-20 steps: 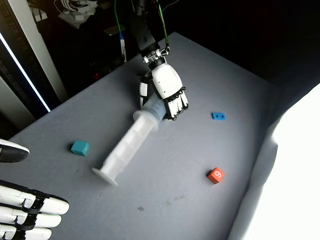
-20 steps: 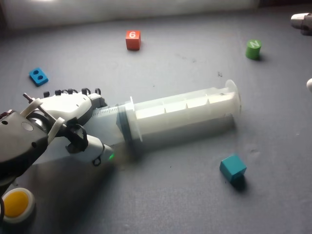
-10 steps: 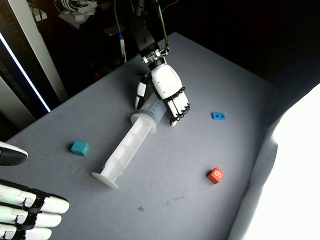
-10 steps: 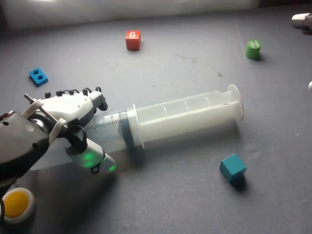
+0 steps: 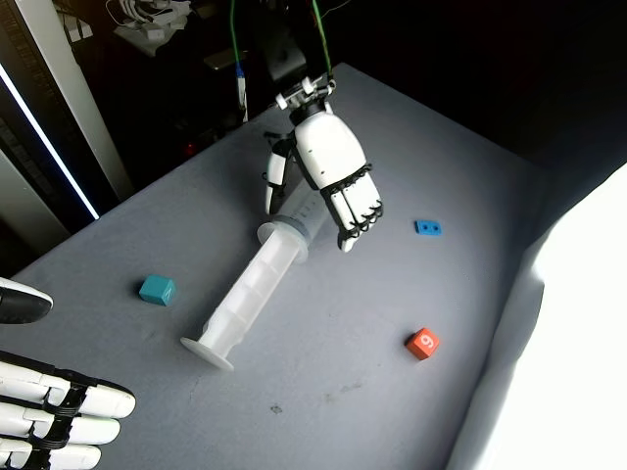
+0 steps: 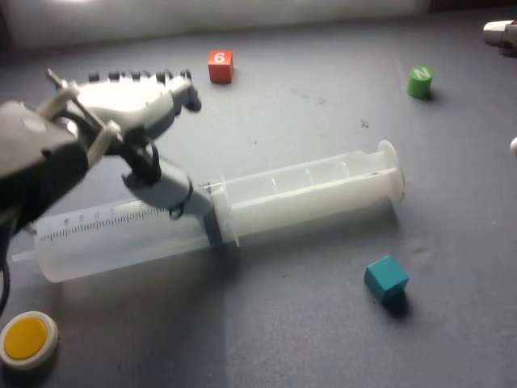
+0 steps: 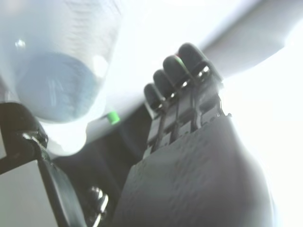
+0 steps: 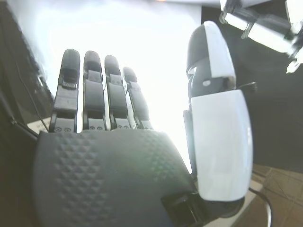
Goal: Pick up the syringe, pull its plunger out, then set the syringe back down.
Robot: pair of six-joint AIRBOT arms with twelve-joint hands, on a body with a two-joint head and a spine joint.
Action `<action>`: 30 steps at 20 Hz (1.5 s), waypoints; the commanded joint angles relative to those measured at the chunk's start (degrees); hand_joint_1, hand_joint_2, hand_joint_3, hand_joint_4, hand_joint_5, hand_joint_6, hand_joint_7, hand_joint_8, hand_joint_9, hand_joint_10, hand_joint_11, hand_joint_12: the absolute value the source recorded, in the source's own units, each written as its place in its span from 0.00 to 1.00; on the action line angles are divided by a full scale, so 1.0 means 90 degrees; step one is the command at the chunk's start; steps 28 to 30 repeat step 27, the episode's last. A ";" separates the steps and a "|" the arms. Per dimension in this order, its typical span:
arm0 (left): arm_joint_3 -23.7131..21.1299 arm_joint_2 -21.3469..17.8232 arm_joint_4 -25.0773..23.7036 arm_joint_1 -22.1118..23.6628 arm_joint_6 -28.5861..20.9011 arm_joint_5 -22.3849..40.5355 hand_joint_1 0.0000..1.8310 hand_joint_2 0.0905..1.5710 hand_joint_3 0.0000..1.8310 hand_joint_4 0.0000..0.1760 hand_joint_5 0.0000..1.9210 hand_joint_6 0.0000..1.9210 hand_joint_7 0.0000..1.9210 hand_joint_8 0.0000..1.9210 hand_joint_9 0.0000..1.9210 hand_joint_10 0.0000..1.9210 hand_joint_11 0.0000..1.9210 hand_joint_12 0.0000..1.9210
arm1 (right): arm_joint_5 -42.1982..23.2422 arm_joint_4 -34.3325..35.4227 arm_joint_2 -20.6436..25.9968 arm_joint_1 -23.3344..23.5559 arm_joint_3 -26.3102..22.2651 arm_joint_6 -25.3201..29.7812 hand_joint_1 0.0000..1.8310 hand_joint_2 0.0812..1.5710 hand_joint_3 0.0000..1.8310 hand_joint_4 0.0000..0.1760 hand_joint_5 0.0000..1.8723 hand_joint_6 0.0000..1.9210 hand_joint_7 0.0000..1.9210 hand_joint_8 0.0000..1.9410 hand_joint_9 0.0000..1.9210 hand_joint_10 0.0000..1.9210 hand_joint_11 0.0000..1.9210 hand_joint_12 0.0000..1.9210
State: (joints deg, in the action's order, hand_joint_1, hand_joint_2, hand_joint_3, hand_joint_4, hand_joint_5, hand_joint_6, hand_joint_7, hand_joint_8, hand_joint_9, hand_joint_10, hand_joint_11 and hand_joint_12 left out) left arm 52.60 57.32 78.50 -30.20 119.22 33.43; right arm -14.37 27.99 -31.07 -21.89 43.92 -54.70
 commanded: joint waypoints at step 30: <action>-0.0692 -0.0626 -0.0754 0.2060 0.0311 -0.2132 0.42 0.96 0.00 1.00 0.71 1.00 0.76 1.00 0.78 1.00 0.76 1.00 | -0.1027 -0.0767 0.0177 -0.0186 -0.0169 0.0105 0.57 0.90 0.00 0.00 0.85 1.00 0.89 1.00 0.94 1.00 0.99 1.00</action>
